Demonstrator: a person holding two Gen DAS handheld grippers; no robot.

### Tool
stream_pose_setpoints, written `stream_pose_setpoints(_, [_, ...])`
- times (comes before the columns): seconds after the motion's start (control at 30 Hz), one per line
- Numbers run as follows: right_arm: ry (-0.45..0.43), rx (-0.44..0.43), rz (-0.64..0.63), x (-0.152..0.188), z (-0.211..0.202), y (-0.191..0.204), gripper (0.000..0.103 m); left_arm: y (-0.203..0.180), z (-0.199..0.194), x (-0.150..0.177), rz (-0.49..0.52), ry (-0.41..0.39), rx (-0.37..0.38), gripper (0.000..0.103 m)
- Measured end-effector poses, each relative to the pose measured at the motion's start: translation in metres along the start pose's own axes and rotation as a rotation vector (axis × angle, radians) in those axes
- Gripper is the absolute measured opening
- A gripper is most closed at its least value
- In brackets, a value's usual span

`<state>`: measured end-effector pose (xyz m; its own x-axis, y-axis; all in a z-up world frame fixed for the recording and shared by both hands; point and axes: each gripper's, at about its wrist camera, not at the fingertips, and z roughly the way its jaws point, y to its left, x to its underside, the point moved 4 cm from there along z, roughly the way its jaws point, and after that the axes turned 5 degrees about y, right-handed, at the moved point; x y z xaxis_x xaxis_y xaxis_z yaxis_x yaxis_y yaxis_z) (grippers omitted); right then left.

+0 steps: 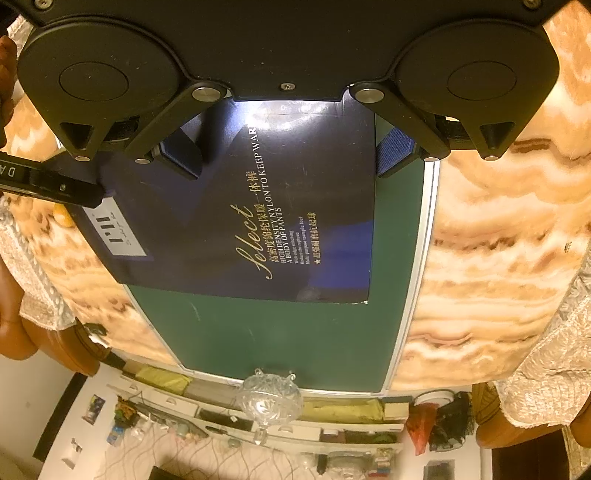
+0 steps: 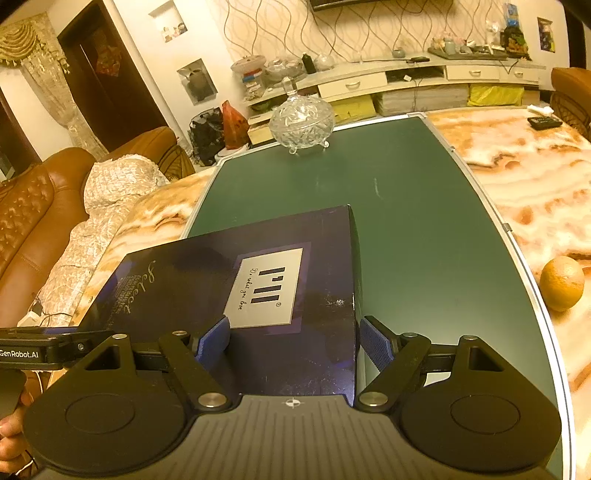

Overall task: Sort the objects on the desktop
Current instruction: 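Lift the dark blue lid off the table with both tools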

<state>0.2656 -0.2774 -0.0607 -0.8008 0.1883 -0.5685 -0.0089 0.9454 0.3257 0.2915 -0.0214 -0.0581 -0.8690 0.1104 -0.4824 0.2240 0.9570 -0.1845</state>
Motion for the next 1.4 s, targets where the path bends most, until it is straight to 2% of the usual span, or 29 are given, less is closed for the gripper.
stream_pose_setpoints(0.57, [-0.016, -0.002, -0.007, 0.019, -0.029, 0.009, 0.082, -0.007, -0.030, 0.025, 0.011, -0.019, -0.009, 0.100])
stream_pose_setpoints(1.4, [0.001, -0.012, -0.014, 0.067, -0.054, 0.020, 0.082, -0.008, -0.052, 0.072, 0.011, -0.018, -0.023, 0.100])
